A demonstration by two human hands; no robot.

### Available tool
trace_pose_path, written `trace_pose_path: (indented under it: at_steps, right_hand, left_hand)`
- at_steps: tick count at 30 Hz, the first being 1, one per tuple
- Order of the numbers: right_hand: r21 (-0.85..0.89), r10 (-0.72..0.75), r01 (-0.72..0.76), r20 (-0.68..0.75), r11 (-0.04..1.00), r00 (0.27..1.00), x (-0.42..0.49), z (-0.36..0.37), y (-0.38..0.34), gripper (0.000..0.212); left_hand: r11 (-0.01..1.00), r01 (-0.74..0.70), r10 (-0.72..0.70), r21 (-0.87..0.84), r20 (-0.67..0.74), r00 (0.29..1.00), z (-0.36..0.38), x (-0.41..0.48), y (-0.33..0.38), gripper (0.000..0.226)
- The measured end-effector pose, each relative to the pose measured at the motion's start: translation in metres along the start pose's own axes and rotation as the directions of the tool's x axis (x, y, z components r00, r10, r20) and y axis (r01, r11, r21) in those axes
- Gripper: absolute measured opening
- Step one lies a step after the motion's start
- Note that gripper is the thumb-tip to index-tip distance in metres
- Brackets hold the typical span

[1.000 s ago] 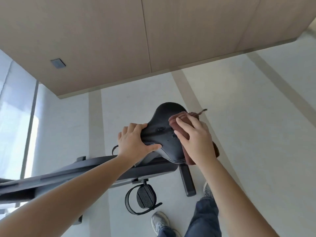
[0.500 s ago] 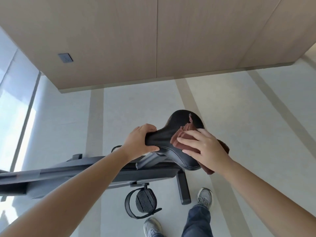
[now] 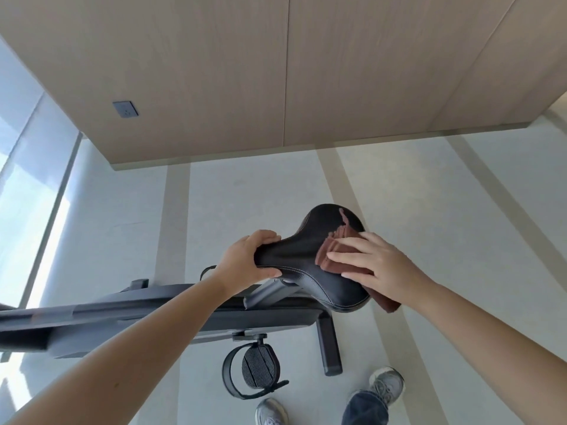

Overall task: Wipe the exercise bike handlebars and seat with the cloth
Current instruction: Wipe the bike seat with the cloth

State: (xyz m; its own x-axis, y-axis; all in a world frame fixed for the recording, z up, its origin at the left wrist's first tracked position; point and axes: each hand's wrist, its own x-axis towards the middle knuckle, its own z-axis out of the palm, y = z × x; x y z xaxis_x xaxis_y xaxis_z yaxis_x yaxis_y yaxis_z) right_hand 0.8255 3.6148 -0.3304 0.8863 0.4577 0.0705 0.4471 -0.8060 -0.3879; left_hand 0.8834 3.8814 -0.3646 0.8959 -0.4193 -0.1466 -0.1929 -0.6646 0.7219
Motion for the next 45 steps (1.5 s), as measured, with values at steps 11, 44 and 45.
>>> trace_pose_path:
  at_steps: [11, 44, 45]
  right_hand:
    - [-0.134, -0.114, 0.114, 0.009, 0.984, 0.993, 0.048, 0.030, -0.039, 0.036]
    - [0.472, 0.578, -0.429, -0.230, 0.770, 0.783, 0.050, 0.015, 0.025, 0.033]
    - [0.483, 0.579, -0.416, -0.257, 0.771, 0.774, 0.038, 0.019, 0.020, 0.033]
  left_hand:
    - [0.999, 0.033, -0.032, 0.007, -0.035, 0.999, 0.004, 0.000, 0.001, 0.071]
    - [0.934, 0.062, -0.020, 0.353, -0.120, 0.993, 0.012, 0.001, 0.018, 0.056]
    - [0.934, 0.064, -0.022, 0.352, -0.120, 0.992, 0.012, 0.001, 0.018, 0.056]
